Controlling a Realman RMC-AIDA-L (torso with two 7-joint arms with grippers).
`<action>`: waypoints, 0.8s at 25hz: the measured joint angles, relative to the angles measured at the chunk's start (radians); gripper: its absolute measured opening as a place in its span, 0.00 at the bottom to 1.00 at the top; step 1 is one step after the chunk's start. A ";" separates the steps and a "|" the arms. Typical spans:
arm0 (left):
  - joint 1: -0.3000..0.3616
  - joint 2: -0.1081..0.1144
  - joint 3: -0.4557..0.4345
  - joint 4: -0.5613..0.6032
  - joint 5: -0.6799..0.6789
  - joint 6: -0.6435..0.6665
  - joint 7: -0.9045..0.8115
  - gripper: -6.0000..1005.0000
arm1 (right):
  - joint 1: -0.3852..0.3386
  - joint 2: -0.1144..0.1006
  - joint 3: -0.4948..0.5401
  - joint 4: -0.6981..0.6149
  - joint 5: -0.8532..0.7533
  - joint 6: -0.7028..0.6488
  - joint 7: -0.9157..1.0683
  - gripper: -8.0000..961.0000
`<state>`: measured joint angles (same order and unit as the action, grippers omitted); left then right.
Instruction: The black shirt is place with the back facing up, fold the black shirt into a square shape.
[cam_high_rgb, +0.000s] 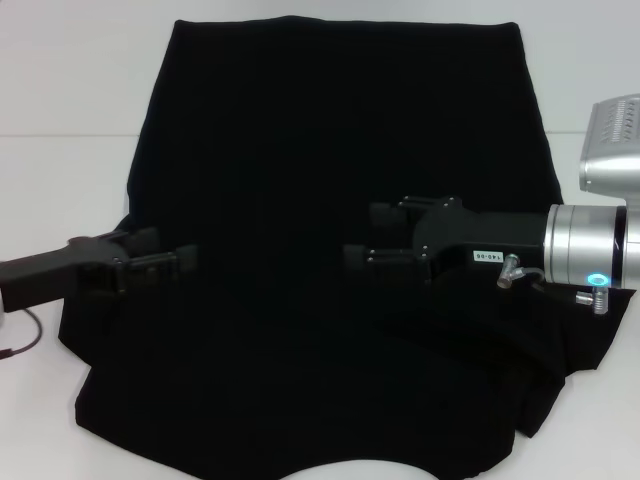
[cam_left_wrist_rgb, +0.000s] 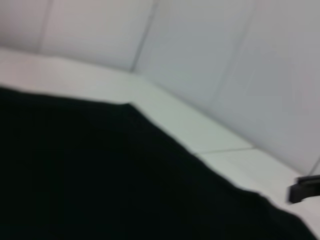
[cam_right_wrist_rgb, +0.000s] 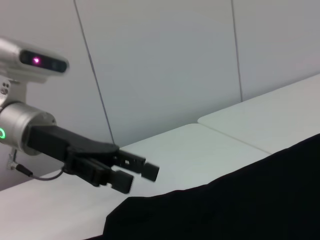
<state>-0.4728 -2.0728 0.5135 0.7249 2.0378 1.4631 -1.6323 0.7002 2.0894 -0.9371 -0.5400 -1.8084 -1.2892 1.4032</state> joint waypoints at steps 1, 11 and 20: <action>-0.001 0.001 -0.006 0.017 0.035 -0.015 -0.056 0.87 | 0.003 0.000 -0.002 0.000 0.000 0.000 0.005 0.85; -0.001 0.014 -0.024 0.146 0.250 -0.079 -0.436 0.87 | 0.009 0.000 -0.003 0.000 0.000 0.000 0.010 0.85; -0.001 0.023 -0.058 0.190 0.341 -0.066 -0.531 0.87 | 0.011 -0.002 0.004 -0.003 0.000 -0.003 0.007 0.85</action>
<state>-0.4736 -2.0498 0.4551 0.9151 2.3791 1.3968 -2.1634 0.7111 2.0877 -0.9332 -0.5432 -1.8085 -1.2925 1.4105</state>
